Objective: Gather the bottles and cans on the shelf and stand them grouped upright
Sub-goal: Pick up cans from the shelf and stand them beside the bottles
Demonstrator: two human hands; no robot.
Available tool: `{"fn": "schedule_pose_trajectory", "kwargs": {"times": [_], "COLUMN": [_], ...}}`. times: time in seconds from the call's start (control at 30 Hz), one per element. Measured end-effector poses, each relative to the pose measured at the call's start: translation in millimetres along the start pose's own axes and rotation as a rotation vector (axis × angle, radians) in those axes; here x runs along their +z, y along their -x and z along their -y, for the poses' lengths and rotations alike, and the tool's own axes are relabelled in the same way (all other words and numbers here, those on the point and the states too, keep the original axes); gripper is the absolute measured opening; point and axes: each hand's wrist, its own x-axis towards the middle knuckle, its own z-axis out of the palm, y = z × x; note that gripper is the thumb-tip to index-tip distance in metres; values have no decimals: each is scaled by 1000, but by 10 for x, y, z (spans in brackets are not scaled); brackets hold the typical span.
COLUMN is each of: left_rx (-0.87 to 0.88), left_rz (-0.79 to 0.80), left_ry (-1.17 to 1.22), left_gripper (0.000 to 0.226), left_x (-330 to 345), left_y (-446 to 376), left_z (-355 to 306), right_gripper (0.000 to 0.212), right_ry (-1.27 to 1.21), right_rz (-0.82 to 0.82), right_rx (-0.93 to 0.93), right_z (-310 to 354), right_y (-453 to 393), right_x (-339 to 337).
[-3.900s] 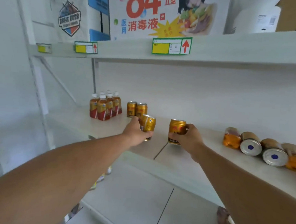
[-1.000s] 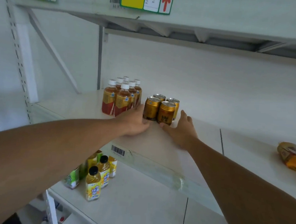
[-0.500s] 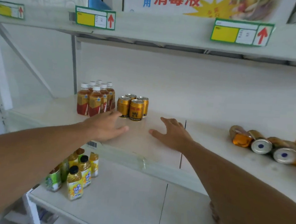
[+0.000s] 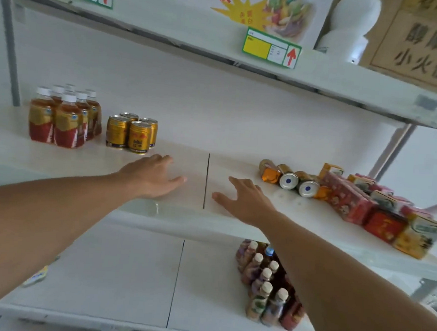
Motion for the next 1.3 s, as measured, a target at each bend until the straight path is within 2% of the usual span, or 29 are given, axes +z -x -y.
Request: {"fn": "schedule_pose_trajectory", "kwargs": {"times": [0.2,0.4,0.73,1.03,1.2,1.3], "left_rx": [42,56,48,75,154,185], "left_rz": [-23,4,4,21,-3,-18], "left_ry": [-19,-57,-123,-134,-79,-5], "left_gripper": [98,95,91,83,62,49], "left_x": [-66,33,267,563,642,707], "left_y": [-33,-19,-29,-399,-805,-1080], "left_z": [-614,-1469,-2553,-3043,-3130,-3149], "right_gripper": [102,108,103,86,70,65], "right_ry": [-24,-67,-51,1,-57,-28], "right_rz": [-56,-81,-87,-95,-202,-200], "right_rx": [36,28,-11,-26,60,97], "right_z": [-565,-1409,-2371,-2781,-2764,-2769], "right_y": [218,434,466,245,-13,-197], "right_x": [-248,-448,-660,-704,-675,-654]}}
